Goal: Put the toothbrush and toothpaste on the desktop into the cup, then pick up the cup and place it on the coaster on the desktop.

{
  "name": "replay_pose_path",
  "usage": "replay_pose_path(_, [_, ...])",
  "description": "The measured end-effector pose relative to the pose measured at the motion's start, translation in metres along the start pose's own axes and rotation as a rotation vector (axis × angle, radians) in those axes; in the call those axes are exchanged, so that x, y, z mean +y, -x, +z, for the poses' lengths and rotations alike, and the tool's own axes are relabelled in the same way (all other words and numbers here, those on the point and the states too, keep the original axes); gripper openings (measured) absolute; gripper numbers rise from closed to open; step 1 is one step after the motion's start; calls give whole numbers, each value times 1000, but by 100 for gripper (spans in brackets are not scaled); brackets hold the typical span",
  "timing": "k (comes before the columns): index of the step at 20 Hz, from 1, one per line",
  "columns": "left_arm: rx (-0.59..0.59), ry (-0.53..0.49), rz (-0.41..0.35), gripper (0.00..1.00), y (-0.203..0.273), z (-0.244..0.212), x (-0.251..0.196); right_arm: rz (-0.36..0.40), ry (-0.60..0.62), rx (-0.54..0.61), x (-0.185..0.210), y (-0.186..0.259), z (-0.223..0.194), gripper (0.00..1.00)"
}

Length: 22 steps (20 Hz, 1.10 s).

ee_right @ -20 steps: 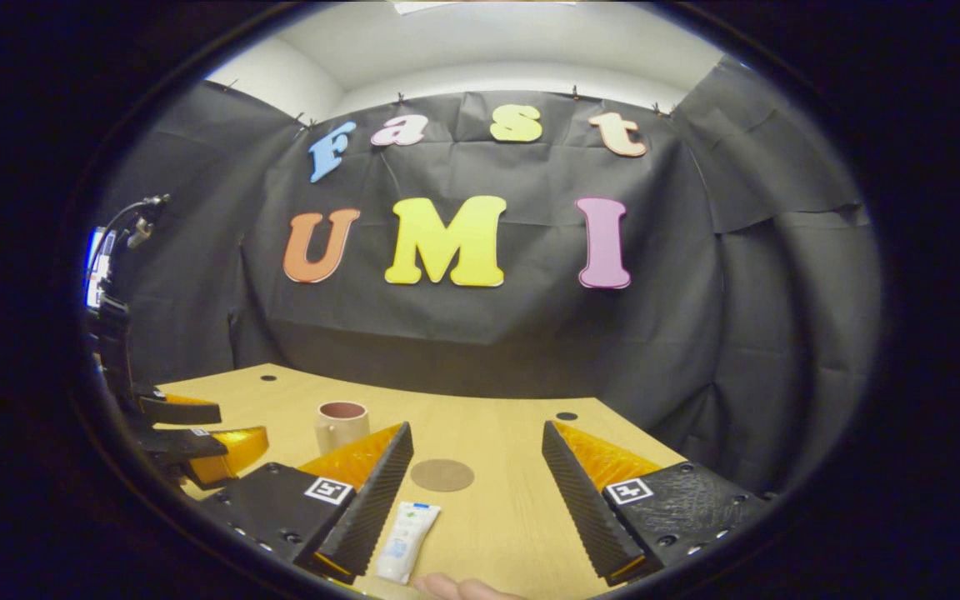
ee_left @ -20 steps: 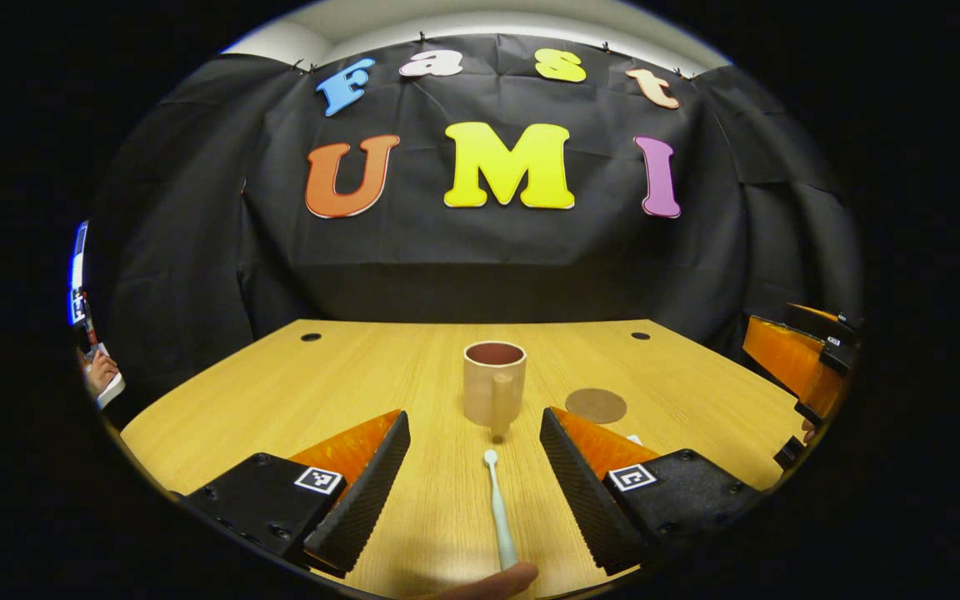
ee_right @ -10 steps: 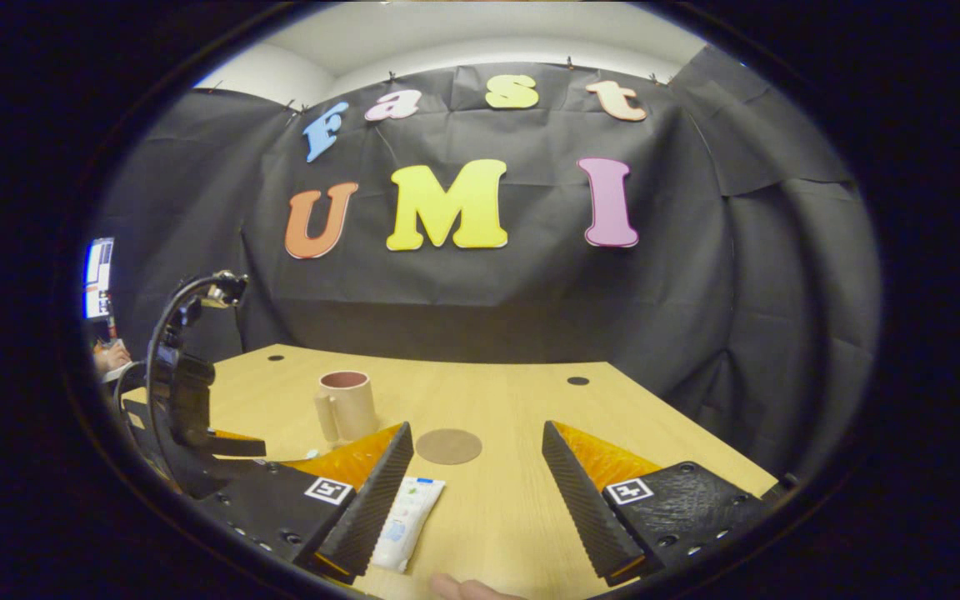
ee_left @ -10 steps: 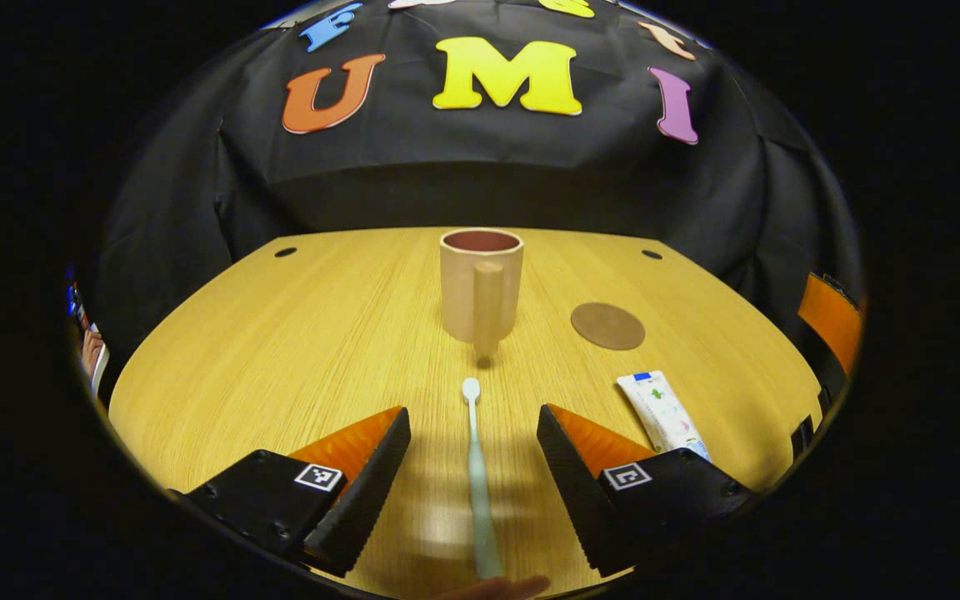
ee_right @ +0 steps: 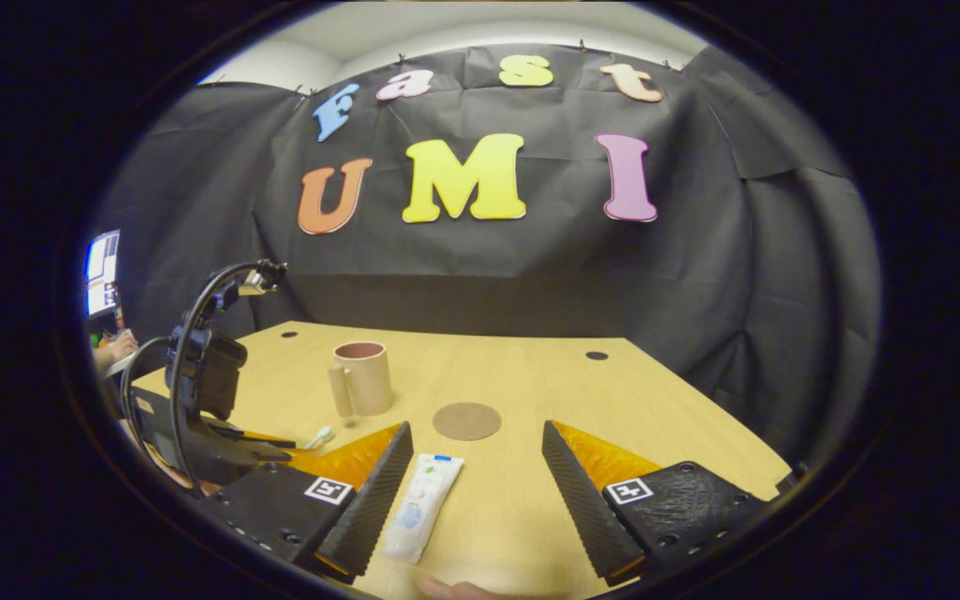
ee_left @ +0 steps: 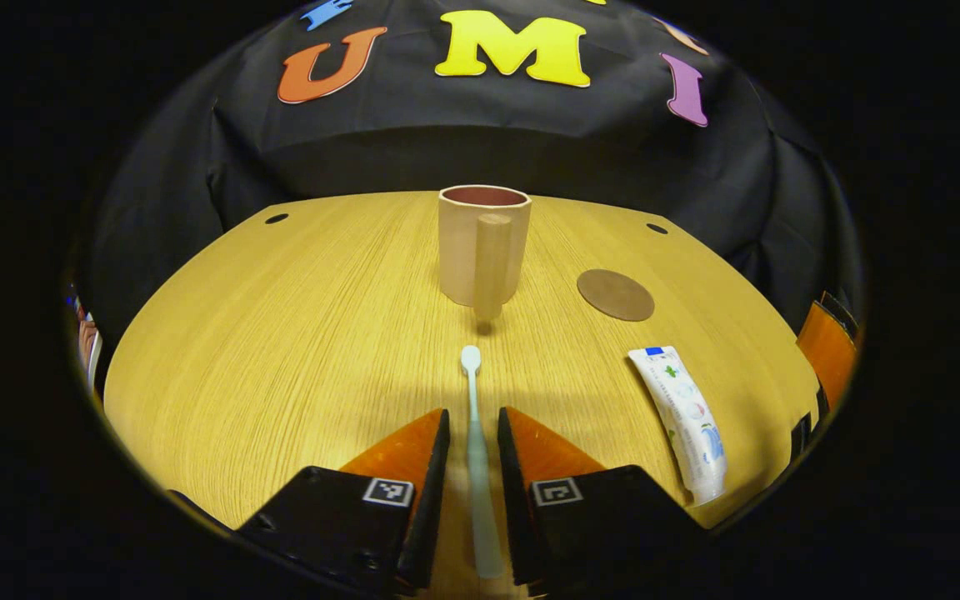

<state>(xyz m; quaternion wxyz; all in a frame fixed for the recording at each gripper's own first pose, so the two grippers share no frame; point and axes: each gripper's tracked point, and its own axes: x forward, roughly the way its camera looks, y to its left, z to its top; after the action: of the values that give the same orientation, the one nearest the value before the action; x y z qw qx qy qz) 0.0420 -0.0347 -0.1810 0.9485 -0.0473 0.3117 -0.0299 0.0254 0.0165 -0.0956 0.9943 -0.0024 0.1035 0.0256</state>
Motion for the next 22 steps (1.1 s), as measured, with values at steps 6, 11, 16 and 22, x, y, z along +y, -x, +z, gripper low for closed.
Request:
replay_pose_path(6, [-36,-7,-40,18,2,0,6,8,-3,51,9,-6,-15,94])
replay_pose_path(11, [-76,43,-72,12,6,2,8,20,5,109,23,-12,-36,94])
replay_pose_path(16, [-126,58,-86,10,20,10,14,19,22,160,33,-20,-53,96])
replay_pose_path(22, [-360,-18,-55,10,65,59,15,19,28,246,46,-30,-80,96])
